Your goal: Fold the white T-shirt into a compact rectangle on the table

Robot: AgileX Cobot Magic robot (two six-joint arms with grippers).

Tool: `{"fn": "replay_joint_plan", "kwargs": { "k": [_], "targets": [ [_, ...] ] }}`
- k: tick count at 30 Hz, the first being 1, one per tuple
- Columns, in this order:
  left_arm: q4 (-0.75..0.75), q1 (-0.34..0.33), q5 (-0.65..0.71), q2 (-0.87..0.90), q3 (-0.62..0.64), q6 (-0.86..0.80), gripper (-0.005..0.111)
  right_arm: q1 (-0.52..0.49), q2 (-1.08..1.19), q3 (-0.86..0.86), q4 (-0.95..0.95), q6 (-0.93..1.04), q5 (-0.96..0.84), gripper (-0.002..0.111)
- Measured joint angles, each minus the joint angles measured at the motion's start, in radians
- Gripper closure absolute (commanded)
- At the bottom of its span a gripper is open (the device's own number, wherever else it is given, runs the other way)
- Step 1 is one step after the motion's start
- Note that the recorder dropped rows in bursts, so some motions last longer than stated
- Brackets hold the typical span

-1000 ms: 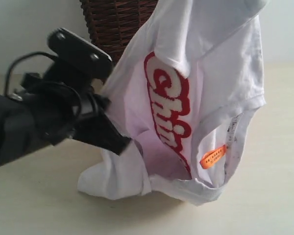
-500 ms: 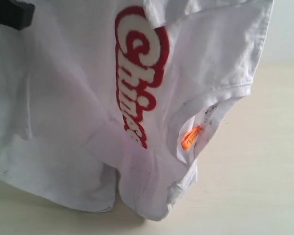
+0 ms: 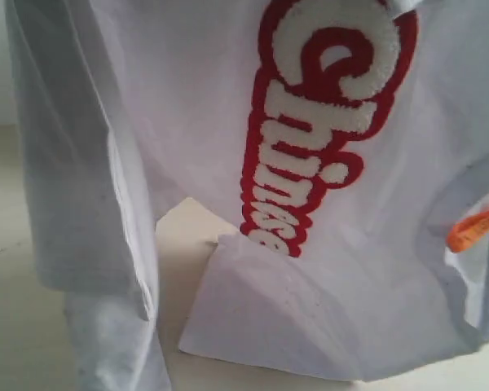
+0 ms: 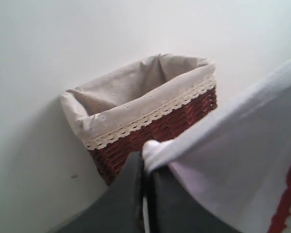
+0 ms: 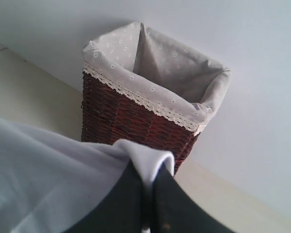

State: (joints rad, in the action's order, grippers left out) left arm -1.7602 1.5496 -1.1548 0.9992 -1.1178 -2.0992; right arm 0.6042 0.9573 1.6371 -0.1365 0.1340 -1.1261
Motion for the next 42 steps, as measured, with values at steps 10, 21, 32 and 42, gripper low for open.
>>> {"fn": "replay_joint_plan", "kwargs": {
  "k": [10, 21, 32, 42],
  "targets": [
    [-0.003, 0.257, -0.044, 0.014, -0.125, 0.000, 0.107, 0.000, -0.075, 0.048, 0.004, -0.002, -0.087, 0.108],
    [-0.023, -0.261, 0.046, -0.026, 0.122, -0.005, 0.107, 0.010, 0.200, -0.047, -0.155, -0.140, -0.060, 0.108],
    [0.035, -0.996, 0.801, 0.356, 0.444, 0.179, 0.107, -0.022, 0.613, -0.158, -0.189, -0.241, 0.071, 0.108],
    [0.028, -1.164, 0.817, 0.558, 0.333, 0.144, 0.056, -0.147, 0.811, -0.164, -0.296, -0.339, 0.204, 0.063]
  ]
}}
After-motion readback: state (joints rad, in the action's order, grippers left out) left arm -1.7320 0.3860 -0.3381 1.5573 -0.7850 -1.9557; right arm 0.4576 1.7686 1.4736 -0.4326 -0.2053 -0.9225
